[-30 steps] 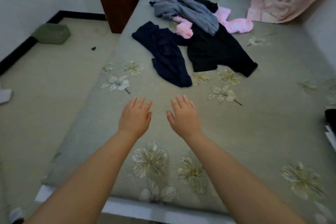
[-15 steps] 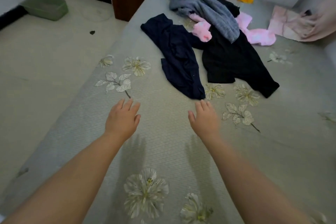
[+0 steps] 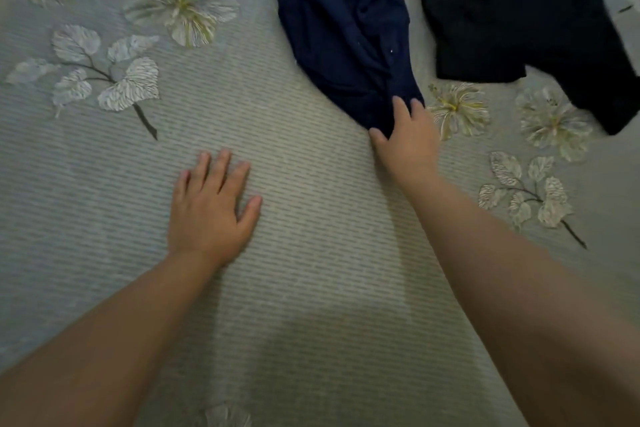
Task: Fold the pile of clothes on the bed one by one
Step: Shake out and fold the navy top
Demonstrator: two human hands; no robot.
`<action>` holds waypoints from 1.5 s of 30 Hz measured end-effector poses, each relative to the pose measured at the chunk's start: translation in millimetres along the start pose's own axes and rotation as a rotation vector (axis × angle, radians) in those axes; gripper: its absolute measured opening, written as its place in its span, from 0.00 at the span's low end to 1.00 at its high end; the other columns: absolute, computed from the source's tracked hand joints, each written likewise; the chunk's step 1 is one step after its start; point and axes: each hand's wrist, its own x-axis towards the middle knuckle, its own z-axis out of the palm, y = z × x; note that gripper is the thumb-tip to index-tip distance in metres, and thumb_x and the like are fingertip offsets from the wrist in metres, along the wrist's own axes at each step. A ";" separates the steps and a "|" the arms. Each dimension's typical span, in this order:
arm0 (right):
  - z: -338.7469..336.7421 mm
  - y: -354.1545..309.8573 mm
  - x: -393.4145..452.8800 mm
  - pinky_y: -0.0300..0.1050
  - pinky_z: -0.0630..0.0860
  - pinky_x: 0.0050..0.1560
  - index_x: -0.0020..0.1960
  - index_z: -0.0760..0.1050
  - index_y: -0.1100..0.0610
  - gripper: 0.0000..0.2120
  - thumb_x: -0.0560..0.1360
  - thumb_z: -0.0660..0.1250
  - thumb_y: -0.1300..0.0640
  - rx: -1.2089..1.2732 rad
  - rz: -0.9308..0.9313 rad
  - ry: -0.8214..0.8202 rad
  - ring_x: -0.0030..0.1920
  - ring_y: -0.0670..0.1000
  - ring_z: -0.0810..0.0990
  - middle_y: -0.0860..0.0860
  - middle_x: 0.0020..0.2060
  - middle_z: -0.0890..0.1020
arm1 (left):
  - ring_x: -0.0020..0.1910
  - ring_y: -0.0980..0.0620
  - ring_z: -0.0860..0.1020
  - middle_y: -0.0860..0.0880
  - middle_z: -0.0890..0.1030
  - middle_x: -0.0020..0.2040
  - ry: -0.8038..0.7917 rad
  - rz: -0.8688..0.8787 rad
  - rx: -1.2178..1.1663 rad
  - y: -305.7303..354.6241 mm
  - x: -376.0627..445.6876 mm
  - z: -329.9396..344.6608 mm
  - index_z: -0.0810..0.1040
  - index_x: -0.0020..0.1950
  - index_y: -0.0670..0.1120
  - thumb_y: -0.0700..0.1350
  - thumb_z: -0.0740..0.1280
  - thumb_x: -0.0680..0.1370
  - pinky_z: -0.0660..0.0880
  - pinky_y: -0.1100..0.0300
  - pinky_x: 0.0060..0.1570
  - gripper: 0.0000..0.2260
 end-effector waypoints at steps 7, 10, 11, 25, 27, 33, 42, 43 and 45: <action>12.6 3.0 -15.2 0.46 0.51 0.51 0.57 0.78 0.53 0.12 0.76 0.60 0.57 0.065 -0.050 0.146 0.52 0.53 0.74 0.52 0.51 0.78 | 0.72 0.42 0.58 0.43 0.64 0.72 0.015 -0.011 0.003 0.4 1.3 -0.6 0.67 0.70 0.45 0.61 0.46 0.70 0.45 0.55 0.68 0.34; 15.4 19.8 -74.7 0.46 0.54 0.48 0.45 0.82 0.58 0.09 0.72 0.63 0.63 0.145 -0.160 0.092 0.45 0.55 0.79 0.54 0.41 0.82 | 0.72 0.42 0.58 0.42 0.64 0.72 0.016 -0.011 -0.005 0.1 0.9 -1.8 0.64 0.71 0.44 0.61 0.46 0.70 0.46 0.54 0.68 0.35; 15.2 24.1 -97.7 0.46 0.55 0.47 0.41 0.82 0.60 0.08 0.69 0.64 0.64 0.189 -0.176 0.084 0.41 0.55 0.80 0.55 0.37 0.82 | 0.72 0.42 0.58 0.42 0.64 0.72 0.017 -0.011 -0.007 1.0 0.6 -3.0 0.63 0.72 0.44 0.62 0.45 0.70 0.46 0.53 0.68 0.35; -1.4 -8.5 -18.0 0.54 0.55 0.69 0.73 0.55 0.52 0.30 0.76 0.64 0.52 0.123 0.043 -0.061 0.72 0.57 0.53 0.55 0.74 0.54 | 0.75 0.51 0.44 0.49 0.49 0.76 -0.071 0.048 0.105 7.2 -15.6 3.3 0.53 0.75 0.51 0.61 0.44 0.72 0.35 0.57 0.69 0.32; 3.1 -6.1 -5.9 0.53 0.61 0.64 0.69 0.65 0.55 0.20 0.77 0.60 0.59 0.073 0.033 -0.025 0.68 0.57 0.62 0.56 0.68 0.65 | 0.75 0.52 0.44 0.49 0.49 0.76 -0.070 0.049 0.106 6.9 -14.3 4.7 0.54 0.75 0.52 0.61 0.44 0.72 0.35 0.57 0.69 0.32; 1.6 11.0 -31.3 0.50 0.65 0.52 0.58 0.75 0.61 0.12 0.77 0.60 0.59 0.038 -0.208 0.018 0.55 0.58 0.73 0.58 0.52 0.77 | 0.75 0.51 0.44 0.48 0.49 0.76 -0.084 0.049 0.098 5.8 -12.3 5.3 0.53 0.75 0.51 0.61 0.45 0.72 0.35 0.57 0.68 0.32; -29.1 75.3 -230.5 0.50 0.77 0.49 0.38 0.83 0.56 0.15 0.52 0.81 0.58 -0.062 -0.488 -0.214 0.38 0.49 0.82 0.49 0.31 0.81 | 0.67 0.31 0.64 0.32 0.66 0.67 -0.092 0.347 -0.078 25.9 -40.4 -19.2 0.69 0.66 0.35 0.60 0.50 0.76 0.60 0.35 0.63 0.32; -34.3 80.1 -249.1 0.47 0.73 0.56 0.45 0.83 0.56 0.14 0.60 0.78 0.57 -0.072 -0.480 -0.367 0.45 0.49 0.81 0.50 0.38 0.82 | 0.63 0.28 0.67 0.30 0.69 0.65 -0.098 0.436 -0.055 34.2 -50.3 -18.8 0.72 0.63 0.34 0.59 0.53 0.76 0.64 0.33 0.59 0.31; -39.2 89.5 -279.6 0.39 0.62 0.62 0.60 0.76 0.55 0.16 0.73 0.65 0.55 -0.082 -0.429 -0.695 0.59 0.48 0.73 0.51 0.54 0.80 | 0.64 0.30 0.68 0.33 0.71 0.64 -0.190 0.581 -0.018 55.8 -73.0 -16.4 0.73 0.63 0.36 0.56 0.59 0.74 0.64 0.35 0.59 0.27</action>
